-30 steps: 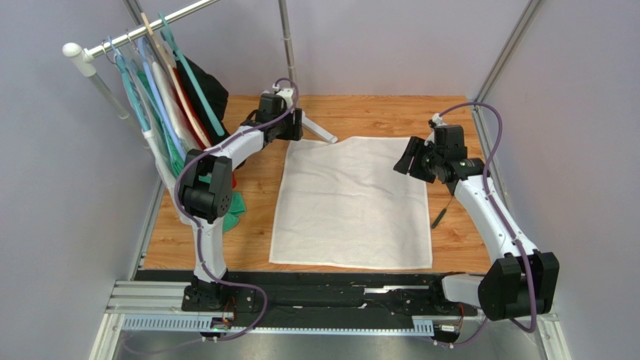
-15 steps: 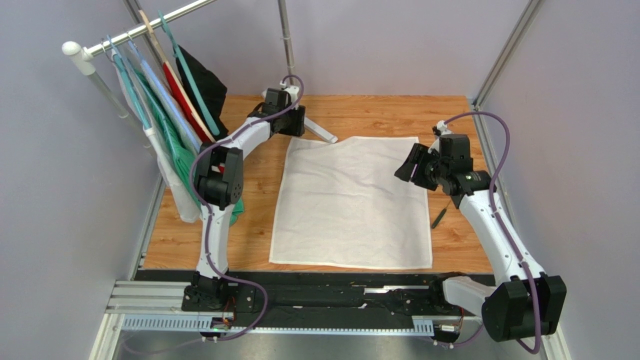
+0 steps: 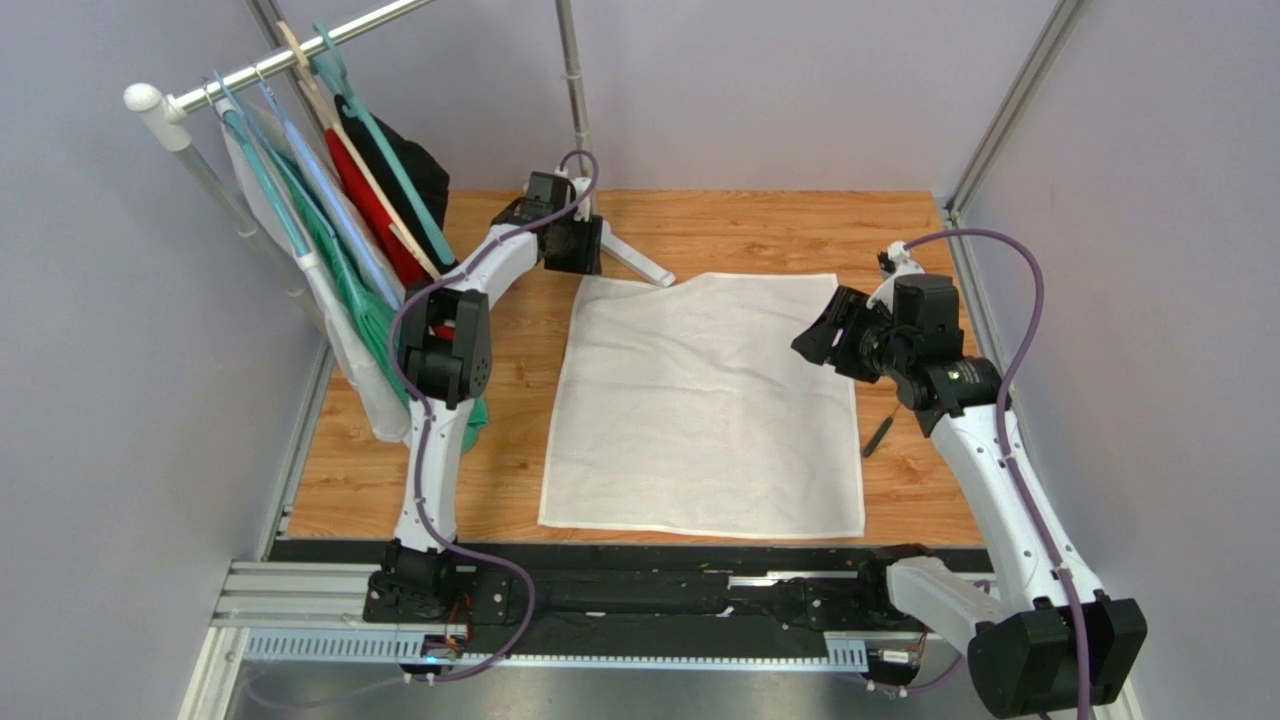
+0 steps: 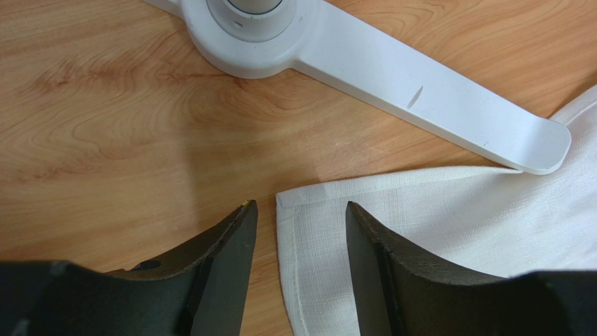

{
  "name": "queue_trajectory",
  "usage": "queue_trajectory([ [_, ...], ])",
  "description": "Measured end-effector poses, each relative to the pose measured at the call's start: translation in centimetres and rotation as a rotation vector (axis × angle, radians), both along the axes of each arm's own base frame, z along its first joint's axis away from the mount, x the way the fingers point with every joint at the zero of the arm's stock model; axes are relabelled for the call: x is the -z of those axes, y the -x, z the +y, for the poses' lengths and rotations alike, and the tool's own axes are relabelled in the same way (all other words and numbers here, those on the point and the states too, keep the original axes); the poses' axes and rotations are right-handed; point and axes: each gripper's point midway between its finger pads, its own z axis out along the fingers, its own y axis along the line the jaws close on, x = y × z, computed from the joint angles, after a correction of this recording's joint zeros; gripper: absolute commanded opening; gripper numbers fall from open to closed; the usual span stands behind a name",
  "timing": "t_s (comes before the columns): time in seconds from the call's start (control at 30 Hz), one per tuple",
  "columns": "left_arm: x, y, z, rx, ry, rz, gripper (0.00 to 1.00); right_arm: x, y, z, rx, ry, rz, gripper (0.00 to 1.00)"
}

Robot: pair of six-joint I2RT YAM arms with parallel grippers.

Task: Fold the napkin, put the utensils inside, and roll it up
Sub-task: Fold the napkin

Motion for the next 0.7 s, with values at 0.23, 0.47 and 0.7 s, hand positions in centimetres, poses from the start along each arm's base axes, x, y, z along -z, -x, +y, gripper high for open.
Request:
queue_trajectory([
  [0.23, 0.9, -0.2, 0.0, -0.001, -0.012, 0.046, 0.56, -0.7, 0.3, 0.1, 0.002, -0.018, -0.019, 0.58],
  [0.47, 1.4, 0.4, 0.1, 0.004, -0.019, 0.077, 0.56, -1.0, 0.4, 0.2, 0.002, -0.023, -0.026, 0.58],
  [0.7, 1.5, 0.6, 0.0, 0.009, -0.016, 0.089, 0.47, -1.1, 0.5, 0.2, 0.007, -0.029, -0.027, 0.58],
])
